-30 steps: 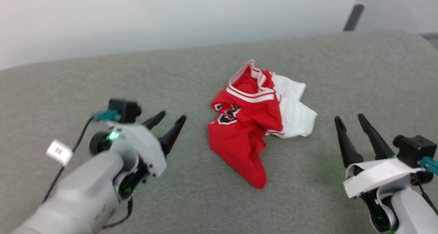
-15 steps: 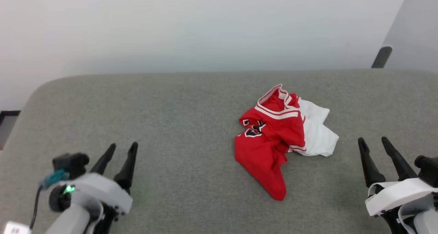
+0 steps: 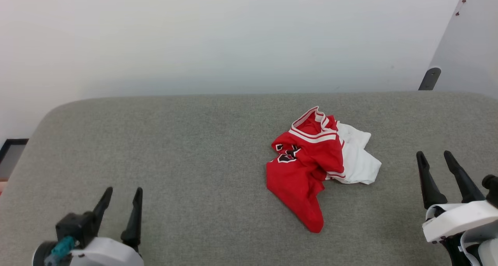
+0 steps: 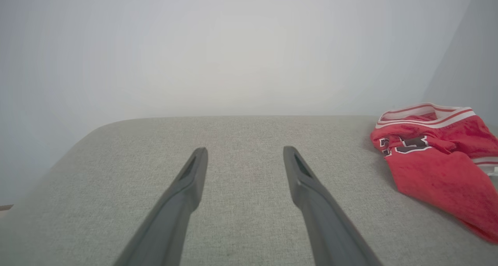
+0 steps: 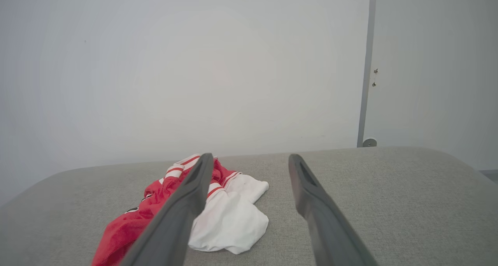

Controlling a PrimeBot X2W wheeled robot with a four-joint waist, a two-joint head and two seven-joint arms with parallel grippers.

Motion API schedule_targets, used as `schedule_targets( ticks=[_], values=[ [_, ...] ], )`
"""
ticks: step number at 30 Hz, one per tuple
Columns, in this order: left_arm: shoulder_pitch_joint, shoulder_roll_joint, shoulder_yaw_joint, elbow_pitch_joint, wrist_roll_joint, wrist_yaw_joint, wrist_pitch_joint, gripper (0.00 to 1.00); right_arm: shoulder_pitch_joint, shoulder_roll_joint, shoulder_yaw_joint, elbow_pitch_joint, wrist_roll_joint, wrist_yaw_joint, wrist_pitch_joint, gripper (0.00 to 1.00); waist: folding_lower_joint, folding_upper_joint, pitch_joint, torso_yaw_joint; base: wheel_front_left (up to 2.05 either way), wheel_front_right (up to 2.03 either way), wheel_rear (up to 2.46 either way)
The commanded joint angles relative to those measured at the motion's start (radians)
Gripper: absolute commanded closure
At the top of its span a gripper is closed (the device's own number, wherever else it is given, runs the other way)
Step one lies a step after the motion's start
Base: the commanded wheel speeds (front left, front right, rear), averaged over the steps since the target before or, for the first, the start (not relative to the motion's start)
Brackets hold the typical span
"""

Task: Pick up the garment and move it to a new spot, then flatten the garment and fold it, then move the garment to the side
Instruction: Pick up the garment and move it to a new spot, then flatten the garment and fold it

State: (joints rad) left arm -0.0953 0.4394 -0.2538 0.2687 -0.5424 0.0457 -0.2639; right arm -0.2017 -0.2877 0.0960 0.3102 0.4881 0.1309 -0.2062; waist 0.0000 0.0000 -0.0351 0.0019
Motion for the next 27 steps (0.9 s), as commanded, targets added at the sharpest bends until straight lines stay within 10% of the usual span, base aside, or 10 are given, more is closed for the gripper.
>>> schedule_targets(
  ticks=[1,27],
  values=[
    [0.021,-0.006,0.006,-0.006,0.014,0.007,0.000,0.00,0.013,-0.001,-0.010,-0.003,-0.003,0.000,-0.002,0.00,0.0000,0.0000,-0.004,-0.002,0.00,0.00,0.00],
    [0.079,-0.096,0.096,0.010,0.095,-0.037,0.000,0.00,0.040,0.023,-0.017,0.014,-0.009,0.000,0.003,0.00,0.0000,0.0000,-0.001,-0.006,0.00,0.00,0.00]
  ],
)
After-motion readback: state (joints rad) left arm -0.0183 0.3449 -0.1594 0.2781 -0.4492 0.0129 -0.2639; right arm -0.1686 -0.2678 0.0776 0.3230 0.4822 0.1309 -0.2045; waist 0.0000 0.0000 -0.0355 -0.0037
